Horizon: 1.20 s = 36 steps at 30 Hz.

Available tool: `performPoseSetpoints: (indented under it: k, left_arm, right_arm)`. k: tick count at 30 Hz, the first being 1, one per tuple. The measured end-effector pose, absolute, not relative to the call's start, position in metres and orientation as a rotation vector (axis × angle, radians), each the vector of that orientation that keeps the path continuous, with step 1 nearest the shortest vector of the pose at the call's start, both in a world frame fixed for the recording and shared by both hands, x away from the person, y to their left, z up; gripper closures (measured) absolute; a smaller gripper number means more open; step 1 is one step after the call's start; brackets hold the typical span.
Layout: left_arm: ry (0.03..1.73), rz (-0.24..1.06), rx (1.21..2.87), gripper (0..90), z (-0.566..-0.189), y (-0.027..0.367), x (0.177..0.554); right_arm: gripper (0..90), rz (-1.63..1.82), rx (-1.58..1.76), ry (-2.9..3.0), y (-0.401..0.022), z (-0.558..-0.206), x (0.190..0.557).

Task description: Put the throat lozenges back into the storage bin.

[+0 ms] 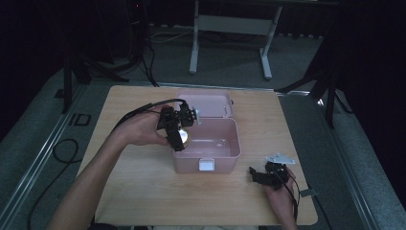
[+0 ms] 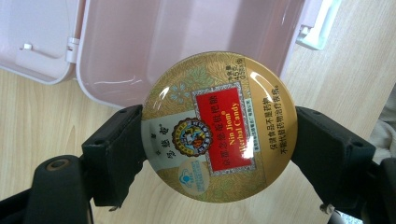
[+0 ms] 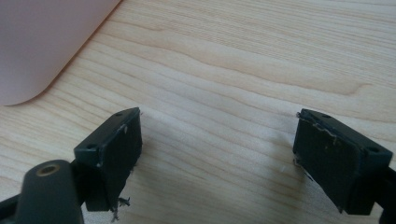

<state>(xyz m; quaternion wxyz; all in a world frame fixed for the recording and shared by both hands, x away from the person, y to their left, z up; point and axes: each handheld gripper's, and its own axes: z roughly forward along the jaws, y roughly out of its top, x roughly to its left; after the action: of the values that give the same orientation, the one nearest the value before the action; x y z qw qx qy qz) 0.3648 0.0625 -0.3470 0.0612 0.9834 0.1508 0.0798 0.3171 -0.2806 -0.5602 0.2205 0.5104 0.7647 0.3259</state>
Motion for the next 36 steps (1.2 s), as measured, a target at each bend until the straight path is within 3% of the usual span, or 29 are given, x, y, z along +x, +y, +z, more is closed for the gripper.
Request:
performPoseSetpoints:
  k: [36]
  left_arm:
    - [0.453,0.228,2.966,20.7,-0.355,0.045,0.369]
  right_arm:
    - [15.3,0.902,1.411,2.115,-0.281,-0.560,0.317]
